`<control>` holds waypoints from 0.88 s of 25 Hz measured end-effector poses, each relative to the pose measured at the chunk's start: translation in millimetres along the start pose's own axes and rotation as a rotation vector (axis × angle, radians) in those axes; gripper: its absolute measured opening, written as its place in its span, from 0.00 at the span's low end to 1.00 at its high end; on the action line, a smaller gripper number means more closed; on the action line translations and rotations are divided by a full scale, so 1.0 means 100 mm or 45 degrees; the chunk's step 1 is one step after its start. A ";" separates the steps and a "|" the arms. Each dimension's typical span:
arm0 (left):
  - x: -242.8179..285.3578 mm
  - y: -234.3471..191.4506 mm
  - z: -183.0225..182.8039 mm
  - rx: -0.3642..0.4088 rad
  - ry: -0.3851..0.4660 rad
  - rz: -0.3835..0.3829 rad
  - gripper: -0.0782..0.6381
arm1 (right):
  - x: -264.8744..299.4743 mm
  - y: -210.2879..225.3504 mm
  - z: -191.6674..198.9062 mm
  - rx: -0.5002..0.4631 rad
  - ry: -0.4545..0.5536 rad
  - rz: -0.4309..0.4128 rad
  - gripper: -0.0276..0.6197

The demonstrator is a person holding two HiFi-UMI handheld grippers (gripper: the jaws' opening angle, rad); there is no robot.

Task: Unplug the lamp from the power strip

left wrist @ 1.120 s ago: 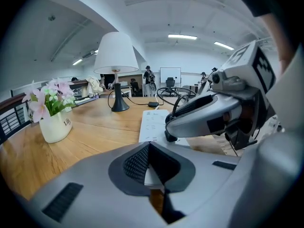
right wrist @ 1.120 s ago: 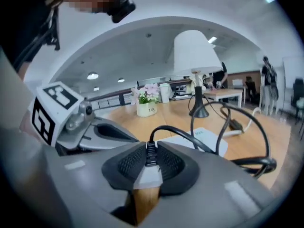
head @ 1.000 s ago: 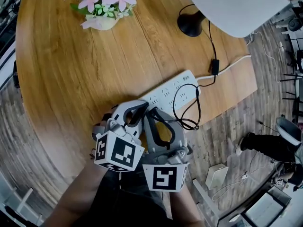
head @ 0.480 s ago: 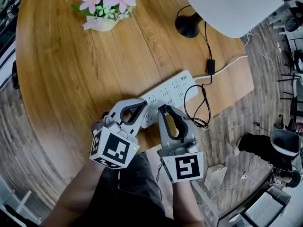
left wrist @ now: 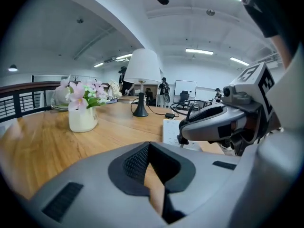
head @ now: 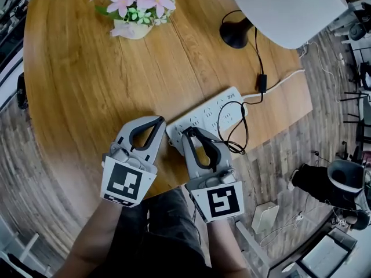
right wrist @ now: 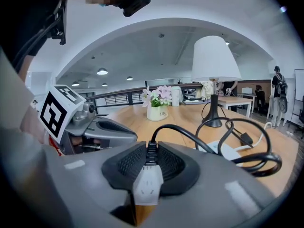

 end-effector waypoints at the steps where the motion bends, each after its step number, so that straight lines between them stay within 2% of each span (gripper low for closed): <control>1: -0.03 -0.04 0.04 -0.005 0.002 -0.019 0.10 | 0.04 -0.04 0.00 0.002 -0.005 -0.012 0.17; 5: -0.21 -0.19 0.12 -0.068 0.018 -0.103 0.10 | 0.20 -0.22 0.01 0.005 -0.035 -0.065 0.17; 11: -0.44 -0.35 0.17 -0.125 0.037 -0.165 0.10 | 0.42 -0.46 0.01 -0.032 -0.094 -0.128 0.17; 22: -0.72 -0.55 0.24 -0.189 0.072 -0.237 0.10 | 0.63 -0.62 0.07 -0.164 -0.260 -0.058 0.21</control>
Point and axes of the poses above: the fingertips, and each gripper's own axes: x forward along the fingers, y to its right, z out of its underside, the point moved 6 cm from there along -x, backward along the fingers, and after that the axes turned 5 degrees about x, right-handed, at the moved point
